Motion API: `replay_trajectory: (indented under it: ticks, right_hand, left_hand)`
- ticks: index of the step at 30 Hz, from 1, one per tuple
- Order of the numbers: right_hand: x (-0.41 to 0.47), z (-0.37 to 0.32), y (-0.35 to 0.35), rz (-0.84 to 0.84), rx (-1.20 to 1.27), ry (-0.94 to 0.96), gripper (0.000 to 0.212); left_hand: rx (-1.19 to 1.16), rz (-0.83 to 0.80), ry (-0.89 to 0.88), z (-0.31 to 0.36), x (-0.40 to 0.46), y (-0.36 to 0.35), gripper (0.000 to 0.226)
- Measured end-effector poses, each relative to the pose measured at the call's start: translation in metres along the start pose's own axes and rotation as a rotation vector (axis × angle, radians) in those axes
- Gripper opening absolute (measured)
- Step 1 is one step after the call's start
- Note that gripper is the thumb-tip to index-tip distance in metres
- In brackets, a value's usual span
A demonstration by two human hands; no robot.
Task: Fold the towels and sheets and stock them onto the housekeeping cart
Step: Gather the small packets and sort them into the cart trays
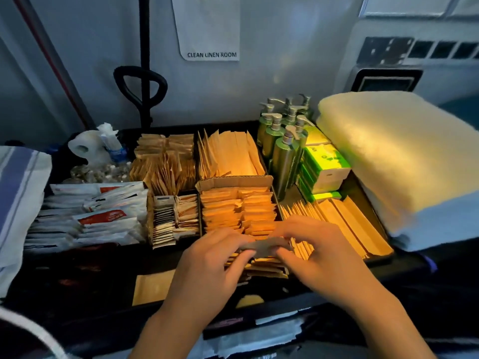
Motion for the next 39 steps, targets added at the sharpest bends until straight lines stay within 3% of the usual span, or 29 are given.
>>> replay_trajectory:
  ticks: [13, 24, 29, 35, 39]
  right_hand:
    - [-0.017, 0.055, -0.01, -0.074, -0.052, -0.114, 0.018]
    - [-0.007, 0.071, -0.022, -0.131, -0.167, -0.118, 0.011]
    - [-0.007, 0.073, -0.023, -0.139, -0.226, -0.118, 0.014]
    - [0.004, 0.071, -0.028, -0.209, -0.286, -0.153, 0.017]
    - [0.012, 0.057, -0.021, -0.169, -0.227, -0.135, 0.02]
  left_hand:
    - [0.152, -0.19, 0.05, 0.005, 0.005, -0.043, 0.016]
    - [0.216, -0.175, 0.148, -0.008, 0.003, -0.059, 0.013]
    - [0.132, -0.114, 0.154, -0.01, 0.001, -0.057, 0.015]
    - [0.171, -0.163, 0.163, -0.011, 0.007, -0.058, 0.011]
    - [0.13, -0.08, 0.151, -0.014, 0.008, -0.029, 0.014]
Point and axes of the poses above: each hand's wrist, its own x-axis towards the middle knuckle, its own y-axis out of the back of the hand, z = x × y, the point moved 5 cm from there along x, towards the middle knuckle, and after that the axes turned 8 degrees about x, right-handed, at the moved point
